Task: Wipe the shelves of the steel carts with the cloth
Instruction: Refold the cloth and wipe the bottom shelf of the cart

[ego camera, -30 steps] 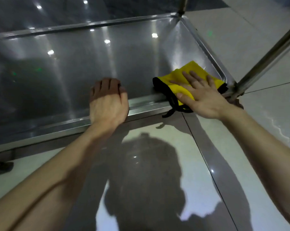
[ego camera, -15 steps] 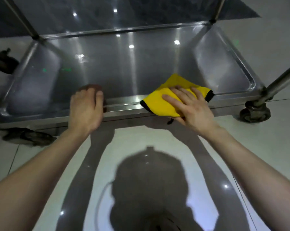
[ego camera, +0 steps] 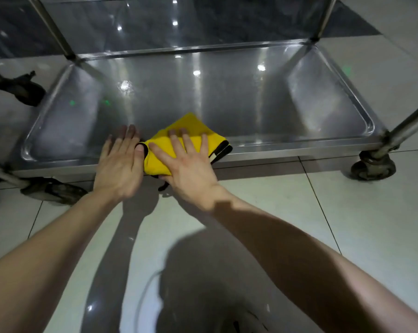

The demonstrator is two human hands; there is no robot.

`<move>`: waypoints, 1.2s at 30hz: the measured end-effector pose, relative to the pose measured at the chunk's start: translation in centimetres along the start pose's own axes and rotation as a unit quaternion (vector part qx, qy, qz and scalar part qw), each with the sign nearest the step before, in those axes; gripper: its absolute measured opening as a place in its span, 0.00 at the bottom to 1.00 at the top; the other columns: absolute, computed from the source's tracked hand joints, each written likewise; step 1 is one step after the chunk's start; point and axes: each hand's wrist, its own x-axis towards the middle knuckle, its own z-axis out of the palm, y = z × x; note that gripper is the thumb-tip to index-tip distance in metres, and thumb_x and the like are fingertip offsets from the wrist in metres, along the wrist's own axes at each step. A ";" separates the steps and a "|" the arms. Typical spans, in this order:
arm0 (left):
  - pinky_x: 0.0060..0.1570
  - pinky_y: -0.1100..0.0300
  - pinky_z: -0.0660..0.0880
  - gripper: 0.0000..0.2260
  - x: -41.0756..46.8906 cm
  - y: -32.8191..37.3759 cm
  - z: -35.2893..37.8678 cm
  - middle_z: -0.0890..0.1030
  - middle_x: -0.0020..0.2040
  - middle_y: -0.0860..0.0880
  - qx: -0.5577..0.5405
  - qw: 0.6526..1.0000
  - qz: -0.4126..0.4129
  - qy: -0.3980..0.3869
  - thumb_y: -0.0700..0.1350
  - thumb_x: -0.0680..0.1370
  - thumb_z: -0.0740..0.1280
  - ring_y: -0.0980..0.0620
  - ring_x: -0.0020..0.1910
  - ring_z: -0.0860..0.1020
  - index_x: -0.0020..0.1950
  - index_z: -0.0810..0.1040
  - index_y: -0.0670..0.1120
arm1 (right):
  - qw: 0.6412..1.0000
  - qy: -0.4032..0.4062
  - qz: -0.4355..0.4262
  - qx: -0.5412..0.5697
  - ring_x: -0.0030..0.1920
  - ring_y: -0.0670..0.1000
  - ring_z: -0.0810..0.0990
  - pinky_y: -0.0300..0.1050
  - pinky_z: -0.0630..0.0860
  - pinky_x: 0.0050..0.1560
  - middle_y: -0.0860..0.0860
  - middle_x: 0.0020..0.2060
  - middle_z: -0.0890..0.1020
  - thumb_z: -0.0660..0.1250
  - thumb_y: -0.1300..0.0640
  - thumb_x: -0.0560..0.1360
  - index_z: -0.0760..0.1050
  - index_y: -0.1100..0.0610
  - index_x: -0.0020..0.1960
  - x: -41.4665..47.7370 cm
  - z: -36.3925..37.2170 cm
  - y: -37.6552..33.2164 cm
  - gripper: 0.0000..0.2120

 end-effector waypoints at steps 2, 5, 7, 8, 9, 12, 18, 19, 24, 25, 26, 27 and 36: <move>0.86 0.45 0.48 0.35 0.0 -0.3 0.0 0.60 0.87 0.43 -0.003 1.000 0.003 -0.009 0.56 0.85 0.37 0.46 0.88 0.54 0.86 0.61 0.39 | 0.999 -0.002 -0.034 -0.017 0.85 0.67 0.54 0.77 0.54 0.77 0.59 0.86 0.56 0.59 0.30 0.82 0.48 0.38 0.87 0.1 -0.4 1.2 0.39; 0.86 0.45 0.48 0.35 -0.2 -0.3 0.3 0.59 0.87 0.44 0.009 1.000 0.014 -0.013 0.58 0.86 0.38 0.48 0.88 0.52 0.87 0.60 0.40 | 0.999 -0.012 -0.050 0.017 0.86 0.65 0.53 0.76 0.53 0.78 0.54 0.87 0.55 0.53 0.24 0.79 0.50 0.34 0.86 -1.1 -0.5 6.2 0.38; 0.86 0.45 0.47 0.35 -0.2 -0.4 0.5 0.59 0.88 0.45 0.015 1.000 0.019 -0.012 0.59 0.87 0.37 0.49 0.88 0.51 0.87 0.60 0.41 | 0.997 -0.041 -0.018 0.064 0.87 0.61 0.50 0.76 0.49 0.80 0.50 0.88 0.54 0.48 0.19 0.76 0.52 0.31 0.84 -1.6 -0.7 10.1 0.39; 0.86 0.45 0.47 0.35 -0.2 -0.4 0.6 0.59 0.88 0.46 0.019 0.999 0.023 -0.012 0.59 0.88 0.37 0.49 0.88 0.50 0.87 0.59 0.41 | 0.994 -0.059 0.006 0.089 0.87 0.59 0.48 0.74 0.46 0.81 0.48 0.88 0.52 0.45 0.17 0.75 0.51 0.28 0.83 -1.5 -0.9 12.1 0.40; 0.86 0.45 0.47 0.34 -0.3 -0.4 0.7 0.59 0.88 0.46 0.024 0.999 0.028 -0.011 0.59 0.88 0.37 0.50 0.88 0.50 0.87 0.59 0.42 | 0.990 -0.080 0.032 0.113 0.87 0.56 0.46 0.73 0.43 0.82 0.45 0.88 0.51 0.43 0.15 0.73 0.50 0.26 0.83 -1.2 -1.0 14.1 0.40; 0.85 0.42 0.51 0.31 -0.5 -0.3 0.7 0.61 0.87 0.45 0.050 0.998 0.039 0.001 0.57 0.88 0.42 0.48 0.88 0.51 0.87 0.60 0.42 | 0.975 -0.134 0.119 0.132 0.87 0.51 0.40 0.70 0.36 0.82 0.41 0.87 0.44 0.41 0.13 0.68 0.46 0.25 0.82 1.4 -0.8 19.1 0.44; 0.85 0.39 0.53 0.30 -0.5 0.8 0.5 0.63 0.86 0.41 0.055 0.998 0.030 0.028 0.54 0.88 0.48 0.45 0.88 0.55 0.85 0.62 0.37 | 0.969 -0.126 0.173 0.122 0.87 0.60 0.40 0.81 0.37 0.77 0.50 0.88 0.45 0.38 0.13 0.67 0.45 0.30 0.84 12.9 0.7 20.0 0.48; 0.85 0.40 0.52 0.30 -0.4 0.9 0.4 0.63 0.86 0.40 0.054 0.998 0.022 0.029 0.54 0.88 0.48 0.45 0.88 0.55 0.85 0.61 0.37 | 0.970 -0.127 0.168 0.124 0.87 0.62 0.40 0.82 0.36 0.76 0.51 0.88 0.45 0.38 0.13 0.68 0.45 0.30 0.84 15.0 0.8 19.0 0.48; 0.86 0.42 0.47 0.34 -0.4 1.2 0.2 0.58 0.87 0.40 0.005 0.998 -0.021 0.055 0.58 0.87 0.53 0.48 0.88 0.51 0.86 0.56 0.36 | 0.982 -0.135 0.070 0.112 0.86 0.62 0.39 0.82 0.35 0.75 0.52 0.88 0.44 0.41 0.18 0.75 0.44 0.30 0.84 20.8 0.9 10.0 0.41; 0.86 0.43 0.47 0.36 -0.5 1.0 0.2 0.56 0.88 0.41 -0.013 0.997 -0.021 0.066 0.58 0.87 0.55 0.48 0.88 0.50 0.87 0.52 0.37 | 0.984 -0.135 0.042 0.111 0.87 0.61 0.39 0.81 0.34 0.75 0.51 0.88 0.43 0.42 0.18 0.75 0.45 0.29 0.84 20.6 0.7 8.1 0.40; 0.86 0.43 0.46 0.37 -0.6 0.9 0.2 0.54 0.88 0.42 -0.027 0.997 -0.019 0.074 0.58 0.86 0.57 0.48 0.88 0.49 0.88 0.49 0.38 | 0.984 -0.136 0.015 0.113 0.87 0.60 0.39 0.81 0.34 0.76 0.50 0.88 0.44 0.42 0.19 0.75 0.45 0.29 0.84 20.0 0.5 6.6 0.39; 0.86 0.42 0.46 0.39 -0.7 0.7 0.3 0.53 0.88 0.42 -0.036 0.996 -0.015 0.078 0.57 0.85 0.58 0.48 0.88 0.48 0.88 0.48 0.38 | 0.983 -0.137 -0.009 0.119 0.87 0.59 0.40 0.80 0.33 0.76 0.49 0.88 0.44 0.42 0.19 0.76 0.46 0.29 0.84 19.0 0.2 5.5 0.38; 0.84 0.57 0.42 0.42 -1.8 0.0 -0.6 0.52 0.87 0.42 -0.248 0.963 -0.056 0.085 0.52 0.77 0.61 0.50 0.86 0.47 0.87 0.47 0.41 | 0.982 -0.099 -0.133 0.095 0.87 0.56 0.48 0.73 0.46 0.82 0.47 0.88 0.51 0.42 0.24 0.80 0.49 0.32 0.85 2.5 -2.5 6.5 0.35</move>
